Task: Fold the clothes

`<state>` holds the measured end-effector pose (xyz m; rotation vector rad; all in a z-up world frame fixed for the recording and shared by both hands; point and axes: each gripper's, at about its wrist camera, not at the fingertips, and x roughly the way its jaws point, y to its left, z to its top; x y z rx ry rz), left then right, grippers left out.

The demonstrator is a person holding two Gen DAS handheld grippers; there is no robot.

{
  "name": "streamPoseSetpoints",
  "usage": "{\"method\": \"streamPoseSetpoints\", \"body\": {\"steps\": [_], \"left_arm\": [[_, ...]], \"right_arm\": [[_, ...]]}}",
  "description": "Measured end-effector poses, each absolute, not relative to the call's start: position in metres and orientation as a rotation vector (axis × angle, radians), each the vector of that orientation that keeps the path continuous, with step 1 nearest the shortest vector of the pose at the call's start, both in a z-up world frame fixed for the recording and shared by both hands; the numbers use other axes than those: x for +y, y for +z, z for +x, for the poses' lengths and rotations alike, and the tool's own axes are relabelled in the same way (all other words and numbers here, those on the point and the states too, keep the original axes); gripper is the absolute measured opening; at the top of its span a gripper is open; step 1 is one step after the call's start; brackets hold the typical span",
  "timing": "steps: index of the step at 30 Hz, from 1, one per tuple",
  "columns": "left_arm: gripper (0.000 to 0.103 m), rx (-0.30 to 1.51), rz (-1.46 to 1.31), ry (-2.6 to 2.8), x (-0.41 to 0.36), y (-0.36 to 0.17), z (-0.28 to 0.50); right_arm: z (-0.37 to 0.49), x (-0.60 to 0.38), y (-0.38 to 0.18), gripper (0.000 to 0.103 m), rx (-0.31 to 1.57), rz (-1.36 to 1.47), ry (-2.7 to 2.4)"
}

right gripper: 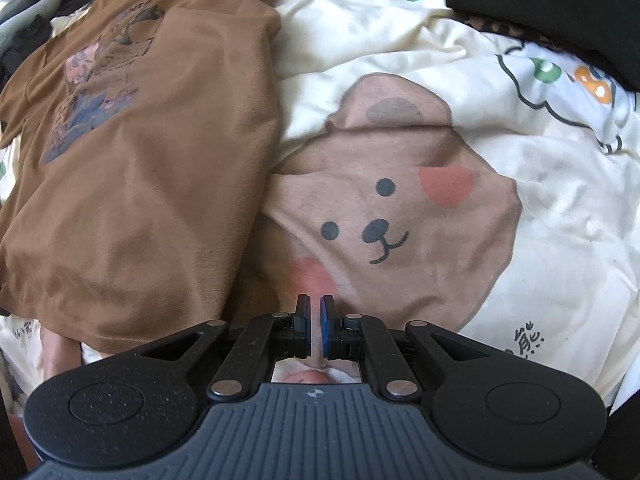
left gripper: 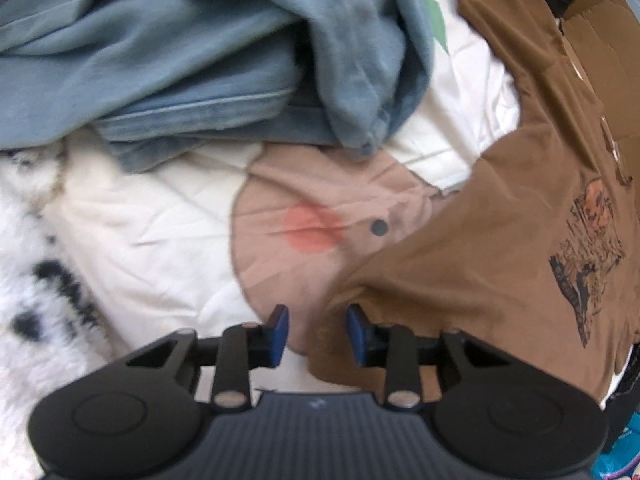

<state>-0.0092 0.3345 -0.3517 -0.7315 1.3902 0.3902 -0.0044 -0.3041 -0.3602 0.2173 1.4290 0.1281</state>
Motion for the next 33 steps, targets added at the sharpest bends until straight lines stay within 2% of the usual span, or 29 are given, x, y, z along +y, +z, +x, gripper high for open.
{"method": "streamPoseSetpoints", "body": {"steps": [4, 24, 25, 27, 28, 33], "left_arm": [[0.03, 1.356, -0.761, 0.369, 0.338, -0.345, -0.017], [0.03, 1.479, -0.536, 0.289, 0.301, -0.379, 0.011], [0.029, 1.481, -0.518, 0.282, 0.299, -0.378, 0.011], [0.018, 1.491, -0.49, 0.253, 0.296, -0.377, 0.012], [0.007, 1.493, -0.484, 0.24, 0.295, -0.375, 0.012], [0.005, 1.462, -0.437, 0.23, 0.303, -0.351, 0.012]], "right_arm": [[-0.004, -0.303, -0.352, 0.004, 1.42, 0.19, 0.14], [-0.008, -0.307, -0.363, 0.004, 1.432, 0.209, 0.096], [-0.008, -0.306, -0.363, 0.004, 1.43, 0.204, 0.095], [-0.009, -0.304, -0.364, 0.004, 1.427, 0.197, 0.095], [-0.009, -0.303, -0.364, 0.004, 1.427, 0.198, 0.094], [-0.009, -0.304, -0.36, 0.004, 1.407, 0.217, 0.098]]}}
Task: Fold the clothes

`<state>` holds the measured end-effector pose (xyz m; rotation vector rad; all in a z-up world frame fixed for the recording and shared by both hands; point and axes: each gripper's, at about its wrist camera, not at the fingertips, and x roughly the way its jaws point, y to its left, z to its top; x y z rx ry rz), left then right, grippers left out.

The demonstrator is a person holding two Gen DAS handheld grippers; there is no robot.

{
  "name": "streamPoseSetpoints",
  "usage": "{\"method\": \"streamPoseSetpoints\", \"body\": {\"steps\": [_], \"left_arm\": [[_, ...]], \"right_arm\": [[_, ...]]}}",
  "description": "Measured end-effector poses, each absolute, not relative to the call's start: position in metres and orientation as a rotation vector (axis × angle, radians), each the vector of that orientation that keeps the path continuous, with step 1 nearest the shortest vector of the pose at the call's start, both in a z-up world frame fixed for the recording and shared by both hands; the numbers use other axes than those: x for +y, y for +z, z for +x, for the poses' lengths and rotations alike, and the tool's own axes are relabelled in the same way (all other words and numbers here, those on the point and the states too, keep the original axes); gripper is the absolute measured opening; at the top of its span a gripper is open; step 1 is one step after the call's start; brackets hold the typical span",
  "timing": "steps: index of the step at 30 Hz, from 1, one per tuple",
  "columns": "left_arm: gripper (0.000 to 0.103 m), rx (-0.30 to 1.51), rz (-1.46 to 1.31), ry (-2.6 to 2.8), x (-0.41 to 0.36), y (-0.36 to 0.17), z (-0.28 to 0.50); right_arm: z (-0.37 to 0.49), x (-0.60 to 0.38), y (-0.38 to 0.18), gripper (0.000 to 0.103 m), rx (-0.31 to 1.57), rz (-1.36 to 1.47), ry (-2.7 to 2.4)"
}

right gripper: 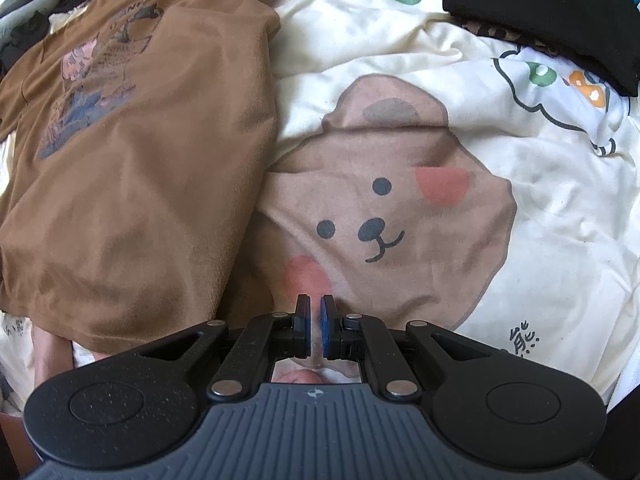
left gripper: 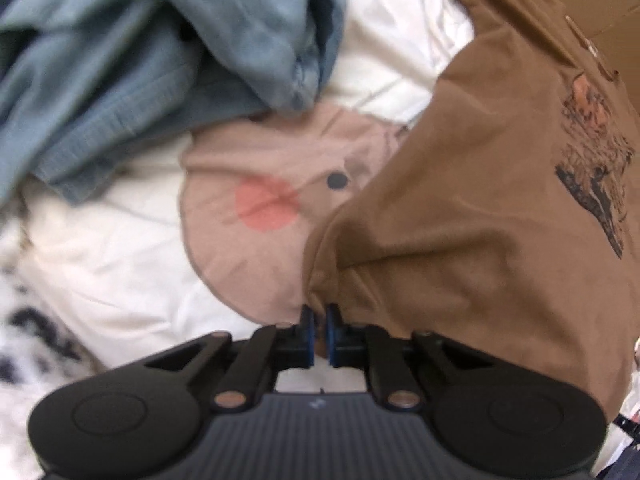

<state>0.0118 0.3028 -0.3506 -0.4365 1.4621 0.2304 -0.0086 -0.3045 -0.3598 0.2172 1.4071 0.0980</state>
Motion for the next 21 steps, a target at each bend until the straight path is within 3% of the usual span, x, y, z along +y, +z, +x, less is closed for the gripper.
{"method": "streamPoseSetpoints", "body": {"steps": [11, 17, 19, 20, 21], "left_arm": [[0.004, 1.296, -0.355, 0.252, 0.344, -0.27, 0.046], [0.0, 1.253, -0.313, 0.283, 0.344, -0.256, 0.072], [0.0, 1.26, -0.307, 0.279, 0.342, -0.258, 0.077], [0.0, 1.265, -0.306, 0.277, 0.342, -0.259, 0.076], [0.0, 1.272, -0.307, 0.275, 0.342, -0.26, 0.074]], "right_arm": [[-0.009, -0.306, -0.369, 0.004, 1.377, 0.3, 0.124], [-0.013, -0.285, -0.371, 0.005, 1.363, 0.289, 0.255], [-0.013, -0.278, -0.373, 0.017, 1.358, 0.265, 0.287], [-0.013, -0.274, -0.374, 0.035, 1.354, 0.249, 0.303], [-0.013, -0.27, -0.374, 0.043, 1.35, 0.233, 0.317]]}}
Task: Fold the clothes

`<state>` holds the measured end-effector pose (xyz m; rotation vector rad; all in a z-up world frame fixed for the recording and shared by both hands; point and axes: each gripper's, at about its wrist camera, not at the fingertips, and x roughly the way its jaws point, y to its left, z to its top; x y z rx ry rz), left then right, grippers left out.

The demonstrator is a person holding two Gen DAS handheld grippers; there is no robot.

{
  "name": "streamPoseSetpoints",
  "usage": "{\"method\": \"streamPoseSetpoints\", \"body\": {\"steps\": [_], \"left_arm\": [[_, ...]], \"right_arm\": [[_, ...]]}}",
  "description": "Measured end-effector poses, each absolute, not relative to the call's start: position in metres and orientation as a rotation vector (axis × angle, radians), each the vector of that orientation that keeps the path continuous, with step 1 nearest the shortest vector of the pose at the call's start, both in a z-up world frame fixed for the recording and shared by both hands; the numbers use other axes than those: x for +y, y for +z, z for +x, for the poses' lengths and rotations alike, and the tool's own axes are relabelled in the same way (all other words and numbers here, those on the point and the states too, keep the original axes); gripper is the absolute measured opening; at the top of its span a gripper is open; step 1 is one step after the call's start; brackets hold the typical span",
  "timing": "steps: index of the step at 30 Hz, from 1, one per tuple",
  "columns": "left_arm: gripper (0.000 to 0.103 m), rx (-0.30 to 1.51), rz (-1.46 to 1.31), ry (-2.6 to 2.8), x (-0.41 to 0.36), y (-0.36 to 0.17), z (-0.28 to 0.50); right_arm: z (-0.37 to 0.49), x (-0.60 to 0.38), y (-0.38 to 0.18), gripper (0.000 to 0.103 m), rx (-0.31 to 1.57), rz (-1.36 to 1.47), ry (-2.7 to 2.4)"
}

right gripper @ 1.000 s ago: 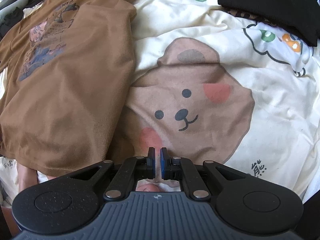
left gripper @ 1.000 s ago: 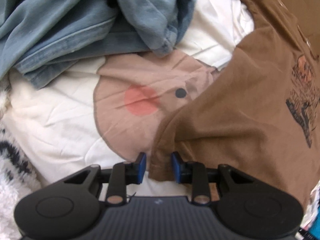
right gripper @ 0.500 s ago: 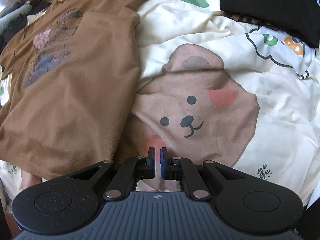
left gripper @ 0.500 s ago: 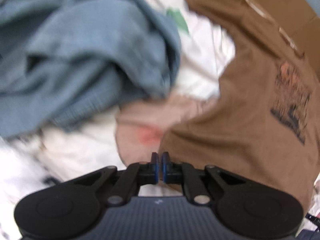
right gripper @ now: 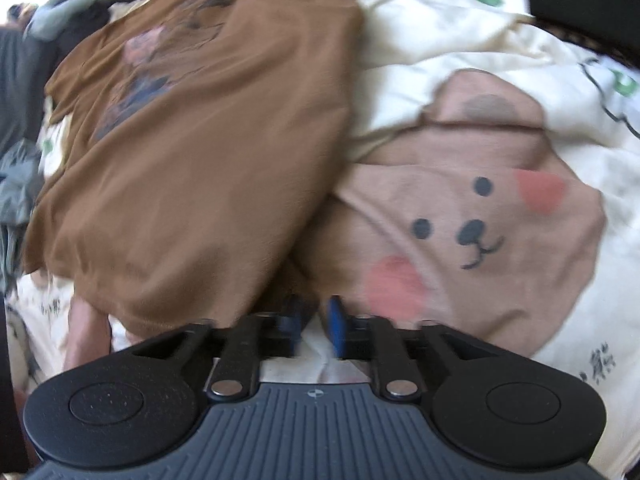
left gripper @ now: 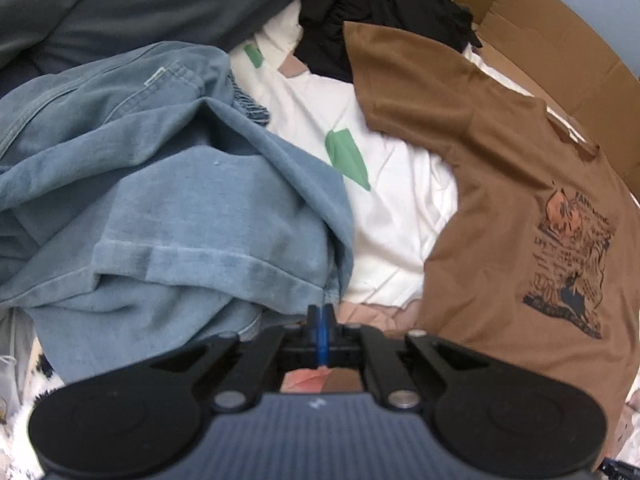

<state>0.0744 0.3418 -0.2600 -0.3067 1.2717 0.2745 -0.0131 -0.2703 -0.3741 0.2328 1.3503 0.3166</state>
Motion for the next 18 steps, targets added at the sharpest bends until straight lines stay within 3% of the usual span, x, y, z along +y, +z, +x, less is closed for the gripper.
{"method": "streamPoseSetpoints", "body": {"steps": [6, 12, 18], "left_arm": [[0.001, 1.312, -0.317, 0.274, 0.344, -0.268, 0.062], [0.017, 1.363, -0.334, 0.261, 0.346, -0.291, 0.05], [0.02, 1.43, -0.322, 0.227, 0.338, -0.326, 0.038]], "right_arm": [[-0.012, -0.261, -0.368, 0.043, 1.318, 0.18, 0.363], [-0.003, -0.25, -0.371, 0.043, 1.316, 0.09, 0.413], [0.0, -0.232, -0.377, 0.041, 1.324, 0.015, 0.452]]}}
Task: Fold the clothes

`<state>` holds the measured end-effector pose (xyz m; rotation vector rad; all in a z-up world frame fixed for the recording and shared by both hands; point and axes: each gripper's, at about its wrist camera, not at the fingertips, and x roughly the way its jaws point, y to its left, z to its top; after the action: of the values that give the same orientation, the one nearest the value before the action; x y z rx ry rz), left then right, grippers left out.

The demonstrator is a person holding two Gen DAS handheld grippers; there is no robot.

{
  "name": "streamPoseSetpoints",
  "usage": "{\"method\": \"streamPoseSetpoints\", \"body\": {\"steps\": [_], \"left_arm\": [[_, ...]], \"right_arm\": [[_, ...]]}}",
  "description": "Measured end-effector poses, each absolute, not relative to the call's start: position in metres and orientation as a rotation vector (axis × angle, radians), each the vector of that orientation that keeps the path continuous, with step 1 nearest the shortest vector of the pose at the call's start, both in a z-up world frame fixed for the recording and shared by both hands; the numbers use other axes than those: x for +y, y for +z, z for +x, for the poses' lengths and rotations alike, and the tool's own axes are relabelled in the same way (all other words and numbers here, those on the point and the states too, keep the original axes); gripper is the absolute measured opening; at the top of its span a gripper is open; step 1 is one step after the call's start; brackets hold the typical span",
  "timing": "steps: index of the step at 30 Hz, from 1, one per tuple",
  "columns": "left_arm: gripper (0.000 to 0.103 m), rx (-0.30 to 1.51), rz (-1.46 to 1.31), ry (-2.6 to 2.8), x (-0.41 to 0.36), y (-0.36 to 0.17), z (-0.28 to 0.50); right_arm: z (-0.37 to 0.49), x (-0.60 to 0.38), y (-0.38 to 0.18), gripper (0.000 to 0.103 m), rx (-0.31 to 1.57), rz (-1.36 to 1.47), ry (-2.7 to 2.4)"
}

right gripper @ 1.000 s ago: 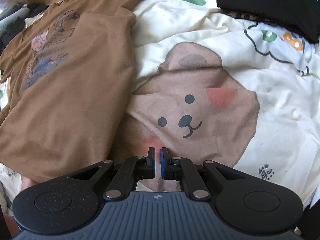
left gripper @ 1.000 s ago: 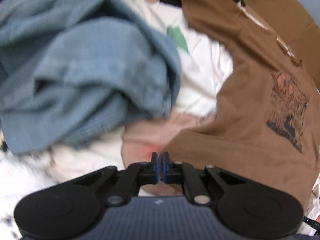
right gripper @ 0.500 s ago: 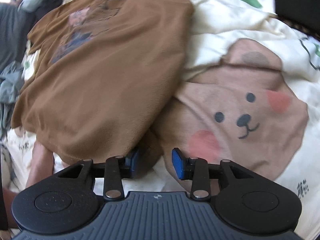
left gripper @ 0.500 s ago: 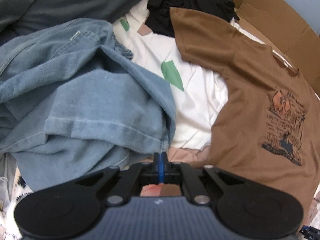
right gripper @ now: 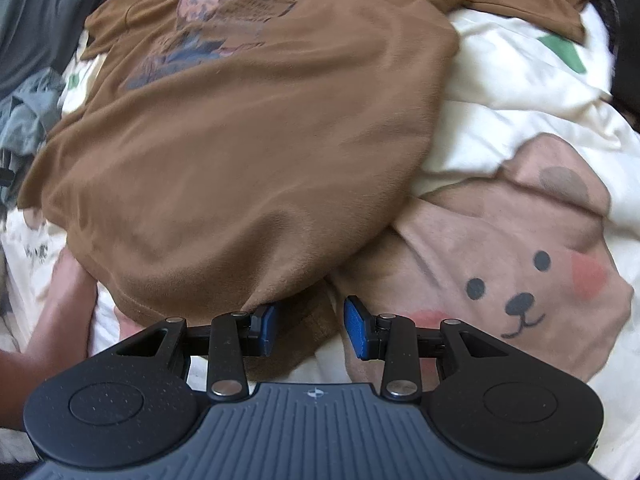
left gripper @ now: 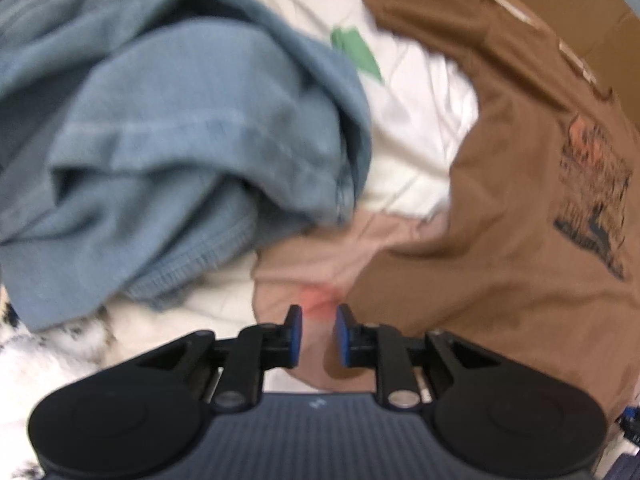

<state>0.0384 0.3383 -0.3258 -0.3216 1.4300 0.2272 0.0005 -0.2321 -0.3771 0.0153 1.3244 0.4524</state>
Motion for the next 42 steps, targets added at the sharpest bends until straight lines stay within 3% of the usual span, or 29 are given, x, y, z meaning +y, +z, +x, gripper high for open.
{"method": "streamPoseSetpoints", "body": {"steps": [1, 2, 4, 6, 10, 24, 27, 29, 42], "left_arm": [[0.02, 1.437, -0.329, 0.226, 0.338, -0.332, 0.037], [0.02, 1.441, -0.34, 0.226, 0.338, -0.337, 0.036], [0.02, 1.441, -0.369, 0.218, 0.337, -0.345, 0.034], [0.022, 1.439, -0.393, 0.208, 0.336, -0.35, 0.033], [0.029, 1.425, -0.395, 0.189, 0.329, -0.352, 0.034], [0.037, 1.404, -0.306, 0.174, 0.319, -0.368, 0.03], [0.032, 1.394, -0.271, 0.162, 0.313, -0.37, 0.029], [0.01, 1.402, -0.266, 0.147, 0.31, -0.365, 0.028], [0.006, 1.312, -0.434, 0.013, 0.31, -0.252, 0.016]], "right_arm": [[-0.001, -0.232, -0.377, 0.038, 1.329, 0.008, 0.46], [-0.002, -0.232, -0.377, 0.023, 1.334, 0.003, 0.468], [-0.004, -0.233, -0.377, 0.008, 1.344, -0.001, 0.478], [-0.004, -0.236, -0.375, 0.003, 1.355, 0.005, 0.474], [-0.006, -0.248, -0.369, 0.003, 1.368, 0.011, 0.436], [-0.01, -0.265, -0.355, 0.003, 1.391, 0.018, 0.351], [-0.01, -0.267, -0.354, 0.003, 1.403, 0.026, 0.343], [-0.009, -0.269, -0.354, 0.003, 1.403, 0.03, 0.346], [-0.012, -0.297, -0.278, 0.003, 1.278, 0.036, 0.318]]}}
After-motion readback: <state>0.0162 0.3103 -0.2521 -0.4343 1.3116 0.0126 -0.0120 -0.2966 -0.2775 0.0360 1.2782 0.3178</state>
